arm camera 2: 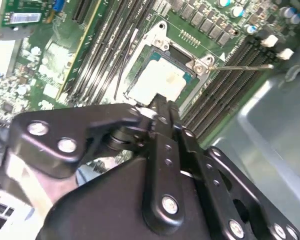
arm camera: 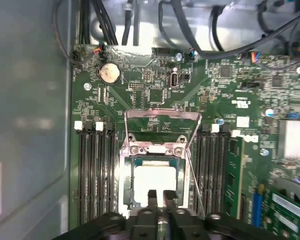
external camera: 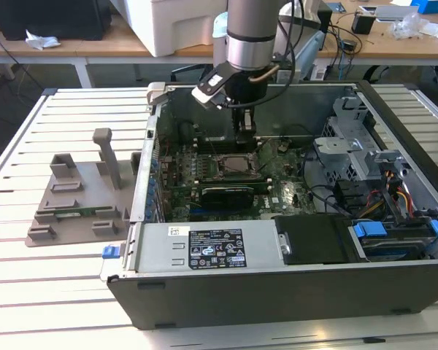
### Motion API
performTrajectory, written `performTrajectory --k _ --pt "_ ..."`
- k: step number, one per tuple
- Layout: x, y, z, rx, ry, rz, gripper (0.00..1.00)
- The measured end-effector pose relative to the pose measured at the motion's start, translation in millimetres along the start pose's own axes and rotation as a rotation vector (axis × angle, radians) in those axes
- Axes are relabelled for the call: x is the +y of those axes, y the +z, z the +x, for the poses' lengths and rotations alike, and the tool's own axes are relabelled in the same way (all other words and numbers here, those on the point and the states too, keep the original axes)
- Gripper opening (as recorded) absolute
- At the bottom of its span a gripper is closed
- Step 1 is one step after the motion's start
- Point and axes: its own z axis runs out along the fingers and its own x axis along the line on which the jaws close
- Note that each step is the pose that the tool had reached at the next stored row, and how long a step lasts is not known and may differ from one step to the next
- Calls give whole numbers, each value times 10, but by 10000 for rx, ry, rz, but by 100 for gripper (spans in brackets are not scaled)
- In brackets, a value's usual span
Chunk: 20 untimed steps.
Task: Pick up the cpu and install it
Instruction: 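Place the cpu into insertion slot, then close the cpu cover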
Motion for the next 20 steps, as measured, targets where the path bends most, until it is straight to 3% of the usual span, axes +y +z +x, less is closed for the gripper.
performTrajectory --k 1,3,8,11,20 --pt "-1 -78 -3 1 0 -1 11" --pt "-5 -222 -9 2 0 -1 11" --pt "-10 -457 -19 1 0 0 11" --pt "-11 -500 -21 13 -1 -2 11" --pt "-10 -502 -21 12 -1 -1 11"
